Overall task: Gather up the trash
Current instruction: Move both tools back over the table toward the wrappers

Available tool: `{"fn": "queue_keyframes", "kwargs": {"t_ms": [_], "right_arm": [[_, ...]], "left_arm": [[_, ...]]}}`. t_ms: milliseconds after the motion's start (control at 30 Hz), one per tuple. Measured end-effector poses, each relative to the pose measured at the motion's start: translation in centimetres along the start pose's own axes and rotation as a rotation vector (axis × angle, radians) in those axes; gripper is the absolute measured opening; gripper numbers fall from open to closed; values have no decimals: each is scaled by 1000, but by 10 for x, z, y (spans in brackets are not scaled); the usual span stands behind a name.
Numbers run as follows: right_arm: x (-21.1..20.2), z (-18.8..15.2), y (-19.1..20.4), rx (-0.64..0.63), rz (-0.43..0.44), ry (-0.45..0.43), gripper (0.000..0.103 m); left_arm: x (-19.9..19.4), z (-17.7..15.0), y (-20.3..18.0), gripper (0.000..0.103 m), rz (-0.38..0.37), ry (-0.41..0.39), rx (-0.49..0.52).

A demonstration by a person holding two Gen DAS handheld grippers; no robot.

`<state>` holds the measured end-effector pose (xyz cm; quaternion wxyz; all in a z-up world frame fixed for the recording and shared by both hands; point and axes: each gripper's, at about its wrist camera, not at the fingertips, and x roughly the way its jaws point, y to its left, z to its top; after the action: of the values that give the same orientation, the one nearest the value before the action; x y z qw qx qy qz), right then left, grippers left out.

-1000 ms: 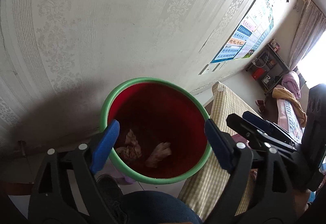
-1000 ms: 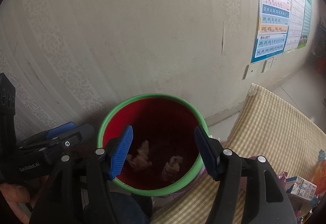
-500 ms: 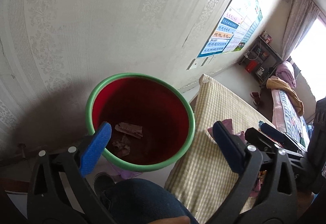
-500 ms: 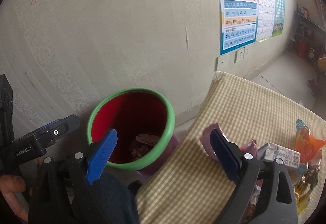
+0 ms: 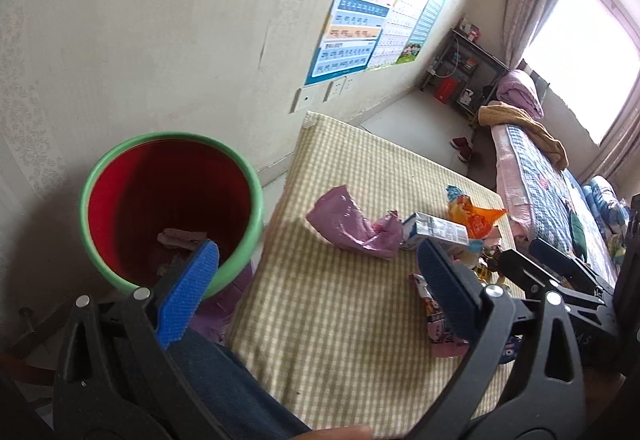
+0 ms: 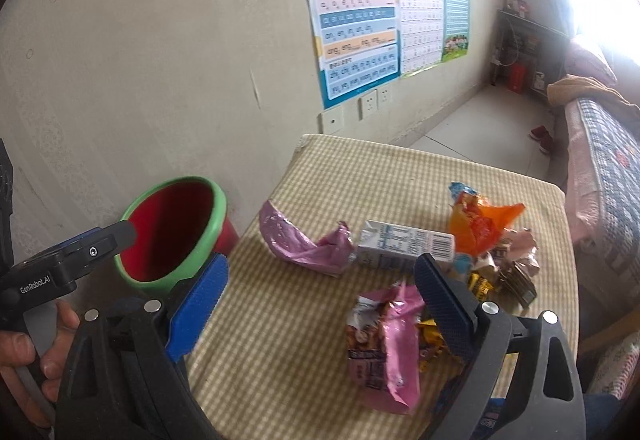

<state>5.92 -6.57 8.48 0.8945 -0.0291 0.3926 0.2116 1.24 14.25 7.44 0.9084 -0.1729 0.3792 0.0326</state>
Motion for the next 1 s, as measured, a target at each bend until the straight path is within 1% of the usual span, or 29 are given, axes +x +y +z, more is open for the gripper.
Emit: {"fn": "queue_keyframes", "kwargs": {"t_ms": [233,433,633,833,1000], "right_arm": [[-27,-28,-60,76,-103,11,91],[-39,-49,-100,144,-171,28,91],[-40,-71,-119,179,-203,66,91],[-31,-92,-138,210,-228,137,91],[-24,-110,-157,275,-230,191,91]], "left_arm": [[13,-15,-49,98,-54,41,74],[25,-28,-79,98,-84,82,128],[41,-44,-101,98,-104,137,167],[62,-57,-123,98,-124,201,199],[83,-65,-139,98,-135,253,225]]}}
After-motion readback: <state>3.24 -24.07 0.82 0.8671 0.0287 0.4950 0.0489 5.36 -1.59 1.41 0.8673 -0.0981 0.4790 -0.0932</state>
